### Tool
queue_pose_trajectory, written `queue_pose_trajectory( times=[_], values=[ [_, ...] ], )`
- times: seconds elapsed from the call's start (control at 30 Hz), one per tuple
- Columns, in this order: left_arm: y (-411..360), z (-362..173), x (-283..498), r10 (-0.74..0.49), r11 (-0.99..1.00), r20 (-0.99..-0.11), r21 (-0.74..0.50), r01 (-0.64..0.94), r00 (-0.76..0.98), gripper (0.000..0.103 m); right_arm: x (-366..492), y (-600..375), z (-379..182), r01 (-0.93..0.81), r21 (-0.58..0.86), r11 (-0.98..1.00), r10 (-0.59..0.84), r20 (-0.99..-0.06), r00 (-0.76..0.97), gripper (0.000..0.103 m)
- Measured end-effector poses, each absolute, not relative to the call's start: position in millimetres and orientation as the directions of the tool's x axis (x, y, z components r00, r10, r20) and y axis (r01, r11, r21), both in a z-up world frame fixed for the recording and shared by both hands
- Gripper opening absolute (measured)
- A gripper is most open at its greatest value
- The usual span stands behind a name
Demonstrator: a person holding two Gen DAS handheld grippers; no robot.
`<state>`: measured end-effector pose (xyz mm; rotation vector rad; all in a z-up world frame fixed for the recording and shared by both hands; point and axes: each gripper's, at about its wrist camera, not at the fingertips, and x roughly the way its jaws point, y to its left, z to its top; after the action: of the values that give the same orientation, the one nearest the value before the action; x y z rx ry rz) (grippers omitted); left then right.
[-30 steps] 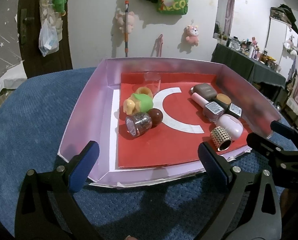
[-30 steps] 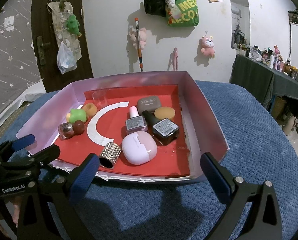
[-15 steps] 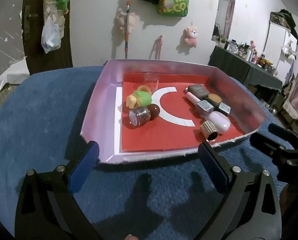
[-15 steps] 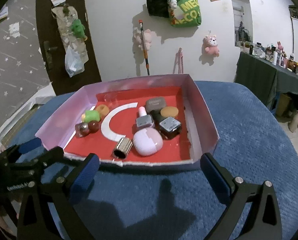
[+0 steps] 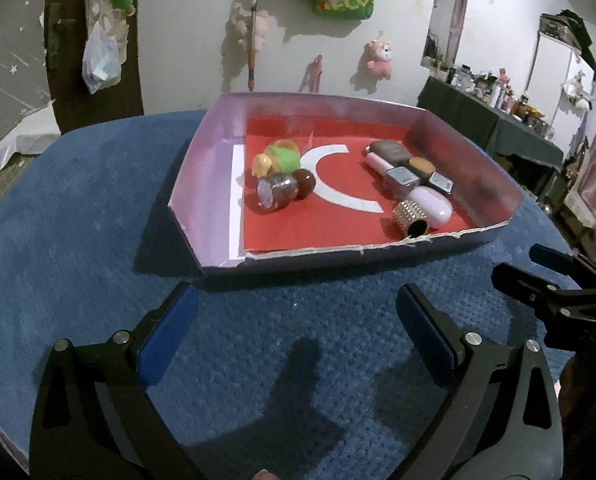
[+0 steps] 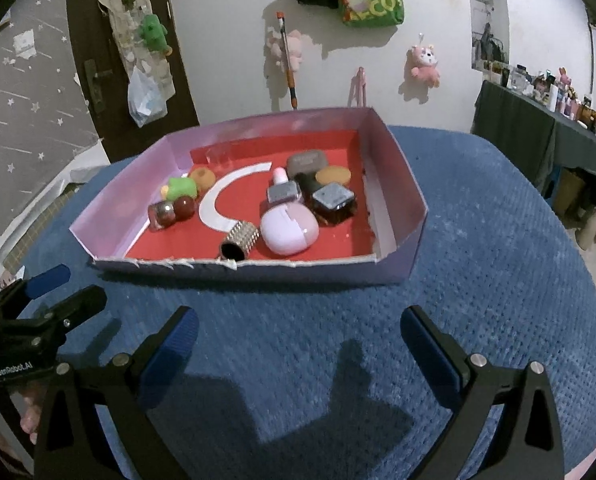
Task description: Organize rigid objects
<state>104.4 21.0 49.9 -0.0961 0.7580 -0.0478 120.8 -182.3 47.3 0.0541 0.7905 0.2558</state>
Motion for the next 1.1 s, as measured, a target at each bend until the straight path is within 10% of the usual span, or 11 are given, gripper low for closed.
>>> queue_pose_trajectory(
  times=[1.1],
  values=[
    [21.9, 16.0, 108.5, -0.072, 0.994, -0.767, -0.110, -0.020, 0.638, 0.101, 134.4, -172.1, 12.9, -0.186, 0.094, 0.978, 0.190, -0.771, 0.608, 0.103]
  ],
)
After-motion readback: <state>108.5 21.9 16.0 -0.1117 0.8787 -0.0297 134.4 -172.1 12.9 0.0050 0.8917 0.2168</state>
